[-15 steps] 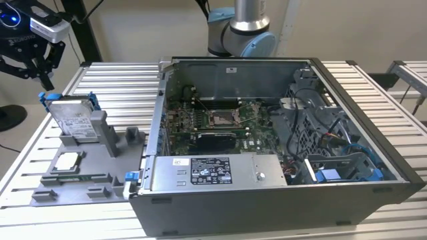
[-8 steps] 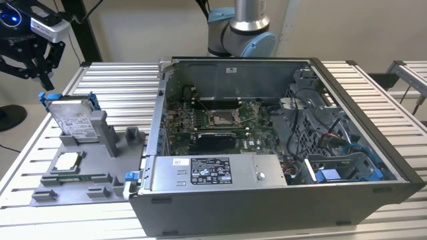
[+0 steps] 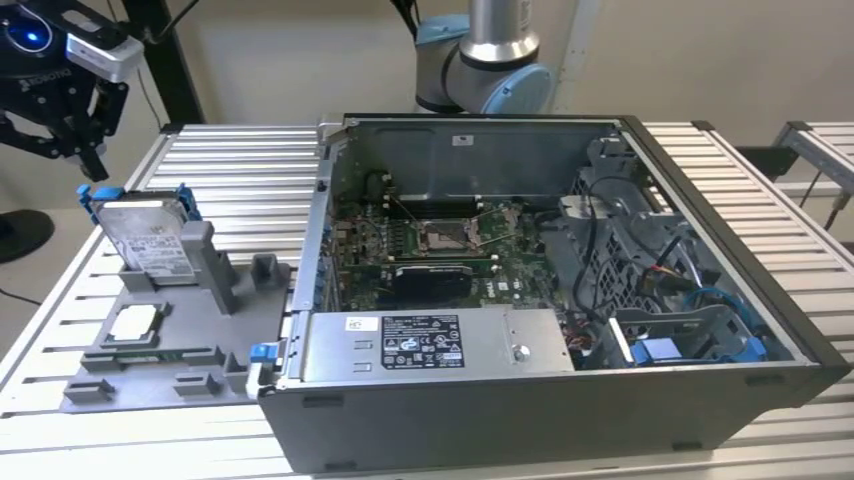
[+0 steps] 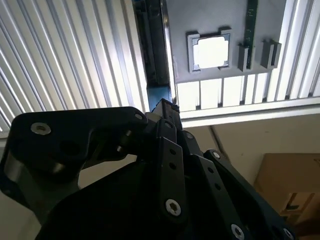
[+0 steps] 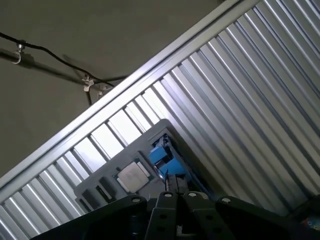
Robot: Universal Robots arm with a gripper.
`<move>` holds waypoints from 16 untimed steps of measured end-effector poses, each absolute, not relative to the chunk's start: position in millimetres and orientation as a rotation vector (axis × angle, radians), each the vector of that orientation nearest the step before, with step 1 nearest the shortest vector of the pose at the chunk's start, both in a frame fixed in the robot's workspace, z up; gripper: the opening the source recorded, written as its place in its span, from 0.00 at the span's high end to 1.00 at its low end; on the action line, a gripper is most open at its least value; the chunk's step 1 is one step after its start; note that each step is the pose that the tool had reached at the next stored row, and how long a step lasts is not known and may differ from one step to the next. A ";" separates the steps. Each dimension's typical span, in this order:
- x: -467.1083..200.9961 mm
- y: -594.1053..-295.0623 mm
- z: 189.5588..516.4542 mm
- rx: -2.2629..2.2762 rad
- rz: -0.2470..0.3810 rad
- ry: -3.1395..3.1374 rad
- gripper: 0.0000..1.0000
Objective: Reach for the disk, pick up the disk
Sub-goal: 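Pick up the disk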
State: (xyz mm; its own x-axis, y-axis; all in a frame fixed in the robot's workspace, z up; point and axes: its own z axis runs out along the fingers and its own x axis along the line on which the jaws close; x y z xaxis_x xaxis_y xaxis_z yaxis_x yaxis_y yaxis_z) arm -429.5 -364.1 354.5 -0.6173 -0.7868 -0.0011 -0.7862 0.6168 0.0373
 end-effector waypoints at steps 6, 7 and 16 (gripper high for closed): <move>-429.5 -364.1 354.4 1.484 -0.047 -2.757 1.00; -429.4 -364.1 354.3 1.508 -0.045 -2.746 1.00; -429.5 -364.1 353.5 1.727 -0.042 -2.614 1.00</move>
